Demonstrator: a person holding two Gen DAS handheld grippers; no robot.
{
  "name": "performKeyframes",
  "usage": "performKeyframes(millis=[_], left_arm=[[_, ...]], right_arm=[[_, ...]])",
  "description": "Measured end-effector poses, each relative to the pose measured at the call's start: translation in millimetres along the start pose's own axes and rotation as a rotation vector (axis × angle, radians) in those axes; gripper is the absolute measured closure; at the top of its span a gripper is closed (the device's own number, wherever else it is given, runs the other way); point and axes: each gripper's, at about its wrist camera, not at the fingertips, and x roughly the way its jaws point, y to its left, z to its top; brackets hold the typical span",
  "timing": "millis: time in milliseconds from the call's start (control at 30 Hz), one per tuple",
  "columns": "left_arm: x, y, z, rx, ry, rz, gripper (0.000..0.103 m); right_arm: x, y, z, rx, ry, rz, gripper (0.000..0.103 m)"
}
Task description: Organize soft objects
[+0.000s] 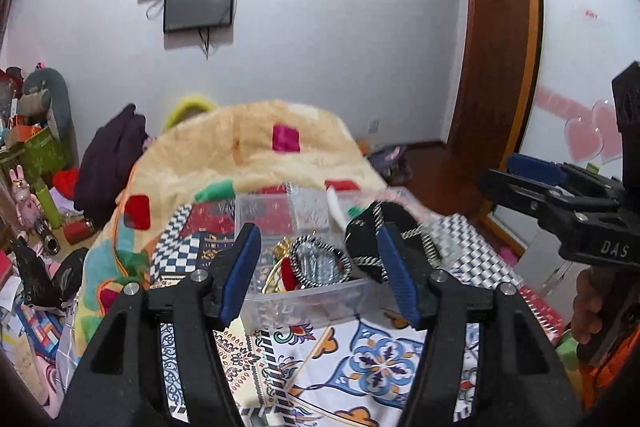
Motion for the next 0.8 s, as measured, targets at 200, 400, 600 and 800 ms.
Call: performKeyframes(millis=[200,400,600,800], left_arm=[[-39,-6,2,-0.019,-0.072,-0.023,0.036],[-63,-14,-5,-0.017,-0.12,-0.042,0.021],[-75,-24,-10,0.002,-0.163,-0.02,0.01],[-74,-28,-14,0.016,-0.171,0.001,0.006]], right_arm=[[-36,18,0,-0.038,-0.075,0.011,0.021],[-53,27,-11,-0.048,-0.128,0.011,0.01],[-63,31,-21,-0.059,-0.179,-0.012,0.0],[-60,29,-27,-0.045,-0.174,0.003,0.0]])
